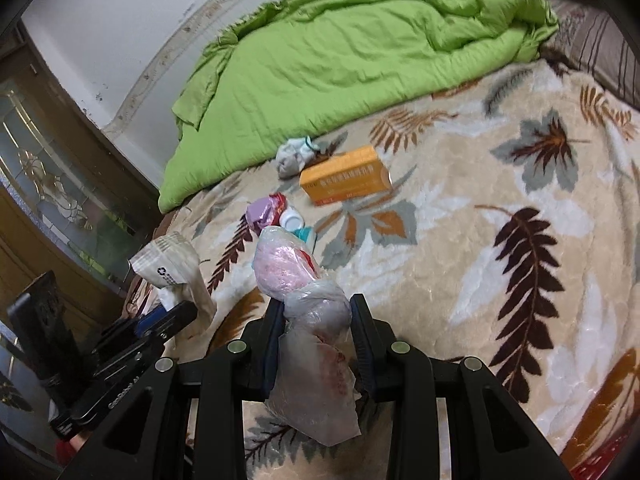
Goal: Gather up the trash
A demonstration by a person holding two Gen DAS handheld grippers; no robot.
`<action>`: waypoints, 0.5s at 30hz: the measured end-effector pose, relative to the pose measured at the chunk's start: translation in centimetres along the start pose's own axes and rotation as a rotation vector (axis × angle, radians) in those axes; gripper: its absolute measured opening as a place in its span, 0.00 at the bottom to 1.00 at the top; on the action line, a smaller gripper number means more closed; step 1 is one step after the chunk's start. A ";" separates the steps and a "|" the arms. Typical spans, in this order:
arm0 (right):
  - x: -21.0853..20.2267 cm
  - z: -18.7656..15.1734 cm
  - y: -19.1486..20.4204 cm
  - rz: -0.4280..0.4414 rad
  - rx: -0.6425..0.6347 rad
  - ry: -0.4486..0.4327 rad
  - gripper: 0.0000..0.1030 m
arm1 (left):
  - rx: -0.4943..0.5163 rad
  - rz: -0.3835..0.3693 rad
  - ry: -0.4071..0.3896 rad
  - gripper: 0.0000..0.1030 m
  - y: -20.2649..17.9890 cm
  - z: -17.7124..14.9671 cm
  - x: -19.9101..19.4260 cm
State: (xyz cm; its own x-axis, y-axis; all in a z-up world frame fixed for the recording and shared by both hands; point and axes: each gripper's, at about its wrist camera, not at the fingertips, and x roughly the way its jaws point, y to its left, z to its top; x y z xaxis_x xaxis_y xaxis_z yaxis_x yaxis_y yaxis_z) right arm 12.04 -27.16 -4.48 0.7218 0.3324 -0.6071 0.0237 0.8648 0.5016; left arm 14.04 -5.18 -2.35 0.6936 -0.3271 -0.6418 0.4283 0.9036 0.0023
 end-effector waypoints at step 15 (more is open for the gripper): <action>-0.5 -0.7 1.6 -0.035 -0.065 -0.040 0.34 | -0.088 0.117 -0.032 0.17 -1.5 -1.0 -0.4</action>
State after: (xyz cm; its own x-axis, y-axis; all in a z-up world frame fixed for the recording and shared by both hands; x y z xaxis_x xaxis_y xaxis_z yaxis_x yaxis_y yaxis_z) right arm 11.23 -25.65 -3.76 0.7481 0.2873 -0.5981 0.0054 0.8988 0.4384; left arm 12.58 -6.16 -2.85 0.7543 -0.2255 -0.6166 0.2921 0.9564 0.0075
